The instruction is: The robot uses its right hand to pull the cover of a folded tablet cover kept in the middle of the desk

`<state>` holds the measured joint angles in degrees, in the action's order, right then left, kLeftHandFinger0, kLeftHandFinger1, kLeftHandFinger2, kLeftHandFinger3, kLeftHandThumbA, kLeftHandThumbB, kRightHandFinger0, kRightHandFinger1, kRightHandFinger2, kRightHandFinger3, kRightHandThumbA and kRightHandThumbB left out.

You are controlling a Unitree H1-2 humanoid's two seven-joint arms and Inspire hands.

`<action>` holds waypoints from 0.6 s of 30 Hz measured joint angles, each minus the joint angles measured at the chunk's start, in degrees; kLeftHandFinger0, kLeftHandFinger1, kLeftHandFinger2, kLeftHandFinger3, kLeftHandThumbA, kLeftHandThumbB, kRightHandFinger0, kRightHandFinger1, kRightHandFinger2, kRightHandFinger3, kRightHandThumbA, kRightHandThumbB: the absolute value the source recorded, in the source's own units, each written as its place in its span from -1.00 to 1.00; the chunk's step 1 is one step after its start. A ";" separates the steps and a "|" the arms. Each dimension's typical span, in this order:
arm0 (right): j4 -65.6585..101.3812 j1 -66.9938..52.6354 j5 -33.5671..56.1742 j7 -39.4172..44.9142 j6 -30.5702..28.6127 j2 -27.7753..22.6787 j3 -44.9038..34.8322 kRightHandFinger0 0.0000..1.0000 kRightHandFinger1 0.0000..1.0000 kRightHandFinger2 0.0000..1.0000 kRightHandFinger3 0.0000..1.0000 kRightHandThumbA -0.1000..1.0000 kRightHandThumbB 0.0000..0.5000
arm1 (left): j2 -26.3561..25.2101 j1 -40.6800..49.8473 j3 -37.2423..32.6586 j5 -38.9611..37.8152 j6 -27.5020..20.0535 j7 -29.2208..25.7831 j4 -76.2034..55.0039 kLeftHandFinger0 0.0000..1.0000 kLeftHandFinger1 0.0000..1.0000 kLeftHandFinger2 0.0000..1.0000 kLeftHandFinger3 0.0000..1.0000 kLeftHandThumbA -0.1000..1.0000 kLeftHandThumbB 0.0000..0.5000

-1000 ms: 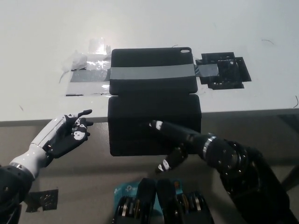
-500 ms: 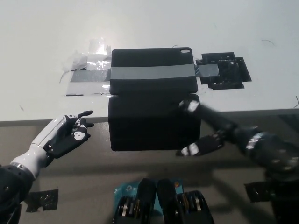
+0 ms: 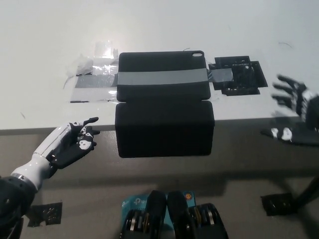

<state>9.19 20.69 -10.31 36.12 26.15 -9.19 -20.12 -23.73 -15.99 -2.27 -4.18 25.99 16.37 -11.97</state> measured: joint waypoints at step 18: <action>-3.76 -1.49 0.15 -12.62 -2.17 -0.14 6.71 0.26 0.45 0.76 1.00 0.32 -0.98 | 0.00 0.50 0.07 0.01 -0.01 0.00 -0.50 0.48 0.65 0.88 1.00 1.00 -0.52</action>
<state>5.43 19.20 -10.16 23.50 23.98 -9.33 -13.42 -23.72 -15.50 -2.20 -4.17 25.98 16.37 -12.47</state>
